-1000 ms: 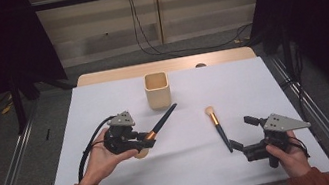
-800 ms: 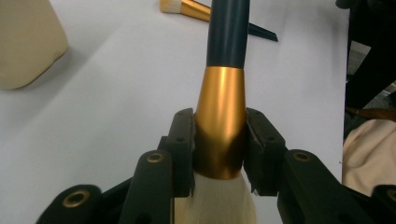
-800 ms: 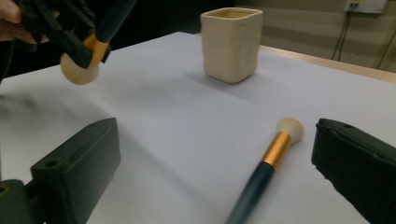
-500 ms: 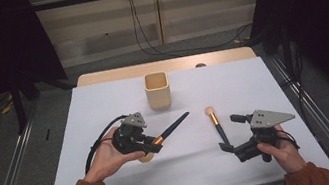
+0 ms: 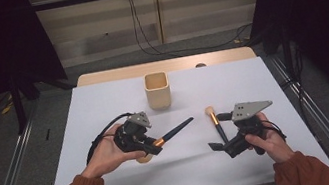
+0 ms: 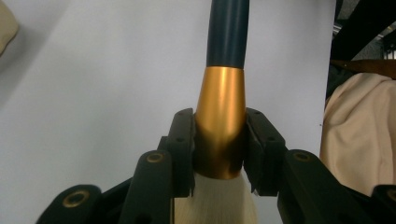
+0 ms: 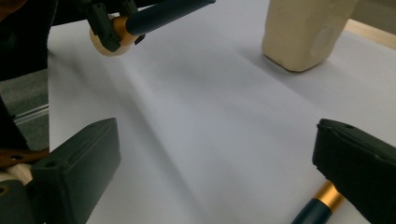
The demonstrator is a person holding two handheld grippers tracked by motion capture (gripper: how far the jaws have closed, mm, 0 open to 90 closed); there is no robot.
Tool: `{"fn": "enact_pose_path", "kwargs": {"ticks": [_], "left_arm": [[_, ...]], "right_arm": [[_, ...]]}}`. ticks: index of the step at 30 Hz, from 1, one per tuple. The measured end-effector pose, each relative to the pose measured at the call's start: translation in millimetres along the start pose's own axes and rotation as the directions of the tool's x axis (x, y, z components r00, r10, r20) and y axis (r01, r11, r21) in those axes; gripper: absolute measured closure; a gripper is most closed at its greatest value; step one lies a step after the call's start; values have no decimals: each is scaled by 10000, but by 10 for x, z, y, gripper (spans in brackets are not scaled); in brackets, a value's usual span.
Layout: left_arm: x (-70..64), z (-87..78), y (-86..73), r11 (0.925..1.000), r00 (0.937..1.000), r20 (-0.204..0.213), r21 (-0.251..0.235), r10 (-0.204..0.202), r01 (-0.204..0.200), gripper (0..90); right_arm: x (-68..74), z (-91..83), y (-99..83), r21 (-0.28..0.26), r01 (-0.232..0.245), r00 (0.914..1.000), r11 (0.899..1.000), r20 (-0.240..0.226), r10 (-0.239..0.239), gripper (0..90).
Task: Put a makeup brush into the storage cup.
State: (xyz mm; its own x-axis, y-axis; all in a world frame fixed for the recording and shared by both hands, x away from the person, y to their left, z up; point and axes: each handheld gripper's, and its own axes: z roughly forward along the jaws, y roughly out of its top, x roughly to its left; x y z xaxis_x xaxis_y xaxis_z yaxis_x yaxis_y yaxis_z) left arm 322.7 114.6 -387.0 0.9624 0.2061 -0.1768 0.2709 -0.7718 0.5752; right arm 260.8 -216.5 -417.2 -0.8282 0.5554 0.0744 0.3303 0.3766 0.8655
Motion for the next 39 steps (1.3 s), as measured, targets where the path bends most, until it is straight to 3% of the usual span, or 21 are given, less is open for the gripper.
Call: {"fn": "enact_pose_path", "kwargs": {"ticks": [3, 8, 11, 13, 15, 17, 22, 27, 31, 39], "left_arm": [[-9, 2, 10, 9999, 9999, -126, 169, 29, -27, 667], [-19, 9, 4, 9983, 9999, 12, 555, 160, -160, 667], [-33, 24, 0, 9954, 9996, 178, 919, 235, -250, 667], [-45, 34, 2, 9929, 9989, 65, 1096, 456, -460, 667], [-40, 45, 9, 9900, 9987, 199, 1320, 467, -489, 667], [-43, 63, 19, 9871, 9987, 68, 1516, 514, -518, 667], [-32, 89, 68, 9831, 9982, 106, 1732, 589, -598, 667], [-37, 128, 104, 9760, 9975, 142, 2061, 690, -704, 667], [-33, 151, 127, 9712, 9972, 173, 2263, 725, -745, 667], [-50, 177, 146, 9646, 9960, 289, 2480, 847, -892, 666]], "right_arm": [[-1, 51, 67, 252, 186, 9998, 9995, -17, -185, 9], [-17, 107, 137, 764, 273, 9995, 9967, -206, -258, 12], [-24, 140, 174, 1246, 396, 9986, 9914, -389, -350, 15], [-32, 165, 198, 1556, 517, 9975, 9865, -556, -436, 14], [-33, 183, 215, 1745, 611, 9965, 9828, -669, -500, 18], [-28, 210, 243, 1944, 687, 9951, 9785, -827, -535, 19], [7, 311, 319, 2712, 1387, 9860, 9525, -1275, -1072, 23], [-2, 392, 355, 3043, 1571, 9816, 9395, -1529, -1146, 26], [-10, 455, 379, 3484, 1940, 9738, 9170, -1814, -1371, 30], [8, 582, 453, 3909, 2538, 9578, 8847, -2291, -1735, 38]]}}
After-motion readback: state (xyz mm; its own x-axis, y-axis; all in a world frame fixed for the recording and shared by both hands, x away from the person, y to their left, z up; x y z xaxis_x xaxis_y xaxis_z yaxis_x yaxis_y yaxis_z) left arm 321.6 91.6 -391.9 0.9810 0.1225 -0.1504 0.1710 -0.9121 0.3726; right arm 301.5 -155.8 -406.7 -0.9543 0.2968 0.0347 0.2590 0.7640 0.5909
